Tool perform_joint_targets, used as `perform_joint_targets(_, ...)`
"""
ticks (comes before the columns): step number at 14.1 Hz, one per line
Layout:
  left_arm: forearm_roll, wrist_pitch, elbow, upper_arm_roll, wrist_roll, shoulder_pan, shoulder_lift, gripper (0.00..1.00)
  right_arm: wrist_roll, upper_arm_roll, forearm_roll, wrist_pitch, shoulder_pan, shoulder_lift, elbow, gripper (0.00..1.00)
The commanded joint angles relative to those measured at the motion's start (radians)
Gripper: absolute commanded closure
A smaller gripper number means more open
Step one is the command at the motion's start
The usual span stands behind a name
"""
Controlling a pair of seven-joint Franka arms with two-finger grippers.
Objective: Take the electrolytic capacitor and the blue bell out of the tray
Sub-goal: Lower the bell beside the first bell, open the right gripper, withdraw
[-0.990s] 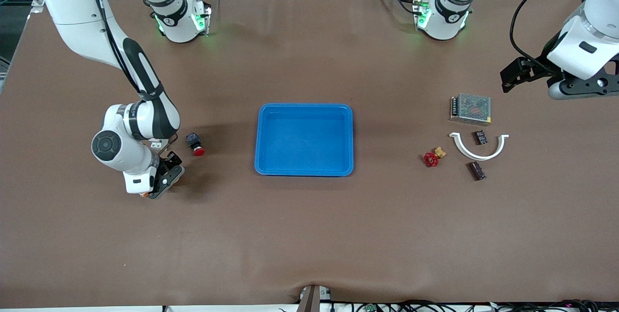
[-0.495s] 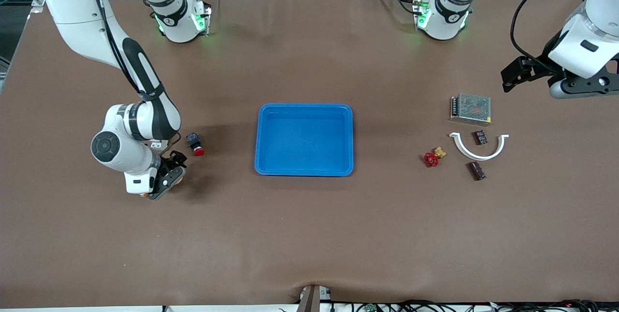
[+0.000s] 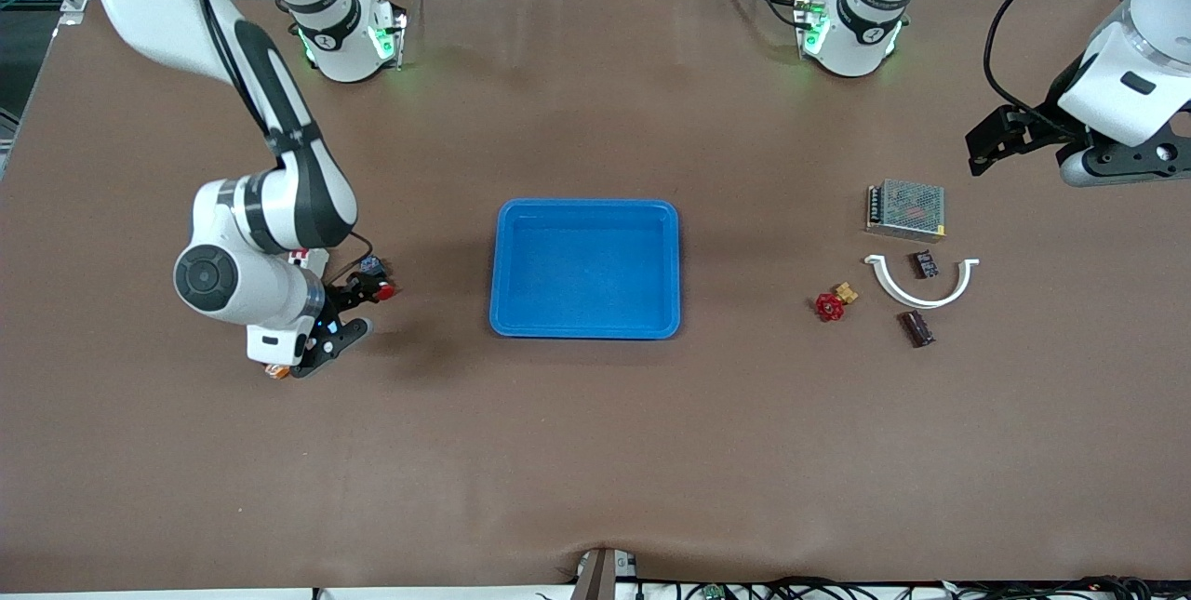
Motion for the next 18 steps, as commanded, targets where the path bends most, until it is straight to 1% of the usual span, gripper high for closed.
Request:
perform_joint_targets(1,-0.008,-0.015,0.000,-0.001,0.022,0.005,-0.017,0.00,0.188,-0.002,-0.082,-0.236,0.039,-0.059,0.128,0.00)
perform_joint_targets(2,-0.009,-0.015,0.000,-0.001,0.022,0.005,-0.014,0.00,0.255,-0.002,-0.108,-0.334,0.056,-0.062,0.204,0.00)
perform_joint_targets(4,-0.009,-0.015,0.000,-0.001,0.022,0.005,-0.015,0.00,0.343,0.001,-0.112,-0.477,0.072,-0.067,0.316,0.00)
perform_joint_targets(6,-0.009,-0.015,0.000,-0.001,0.022,0.005,-0.017,0.00,0.381,-0.004,-0.115,-0.577,0.093,-0.106,0.377,0.00)
perform_joint_targets(10,-0.009,-0.015,-0.002,0.000,0.021,0.007,-0.017,0.00,0.470,-0.001,-0.116,-0.707,0.125,-0.275,0.373,0.00)
perform_joint_targets(12,-0.009,-0.015,-0.002,0.000,0.021,0.007,-0.015,0.00,0.477,-0.001,-0.127,-0.738,0.124,-0.364,0.346,0.00)
perform_joint_targets(15,-0.009,-0.016,-0.002,0.000,0.022,0.007,-0.017,0.00,0.475,-0.008,-0.128,-0.711,0.102,-0.543,0.217,0.00)
perform_joint_targets(16,-0.009,-0.015,-0.002,0.000,0.022,0.007,-0.017,0.00,0.475,-0.008,-0.127,-0.702,0.072,-0.582,0.195,0.00)
perform_joint_targets(18,-0.009,-0.016,-0.002,0.000,0.022,0.007,-0.017,0.00,0.463,-0.008,-0.127,-0.699,0.029,-0.610,0.186,0.00)
